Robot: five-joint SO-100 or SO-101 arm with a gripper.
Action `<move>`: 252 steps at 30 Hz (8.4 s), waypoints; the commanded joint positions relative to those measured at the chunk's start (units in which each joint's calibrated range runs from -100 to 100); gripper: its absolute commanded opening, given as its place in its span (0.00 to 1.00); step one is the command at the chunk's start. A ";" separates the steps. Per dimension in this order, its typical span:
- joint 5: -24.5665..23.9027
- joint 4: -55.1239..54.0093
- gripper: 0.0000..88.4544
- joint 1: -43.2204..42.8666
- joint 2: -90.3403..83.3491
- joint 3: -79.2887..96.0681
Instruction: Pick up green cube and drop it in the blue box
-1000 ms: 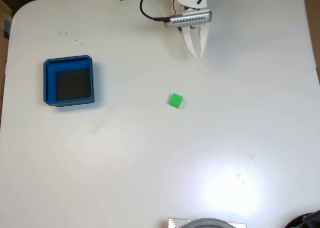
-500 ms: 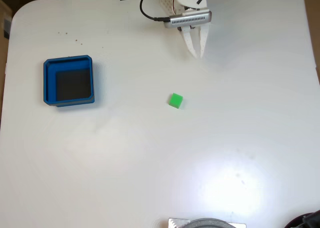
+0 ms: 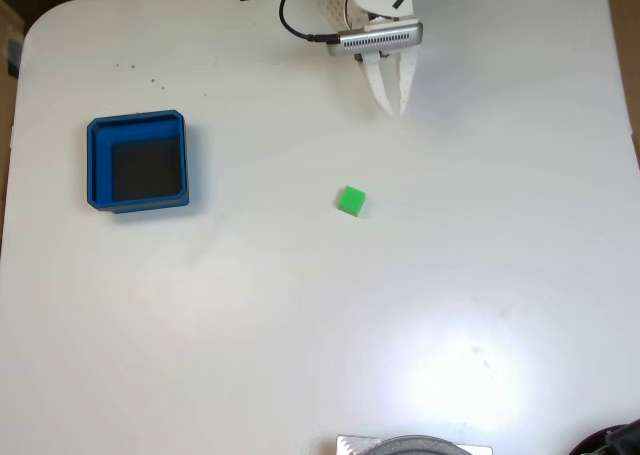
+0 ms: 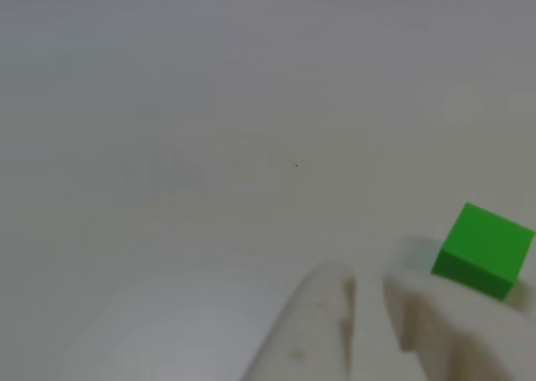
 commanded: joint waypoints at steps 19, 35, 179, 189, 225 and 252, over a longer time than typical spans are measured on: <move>0.24 -1.88 0.05 8.77 1.26 -1.80; 0.00 -1.80 0.05 8.23 28.35 -25.95; -12.75 17.20 0.34 6.55 109.03 -89.77; -12.60 17.12 0.34 6.02 109.20 -89.86; -12.41 9.37 0.34 6.71 114.72 -89.32; -12.41 9.94 0.04 6.86 114.47 -89.14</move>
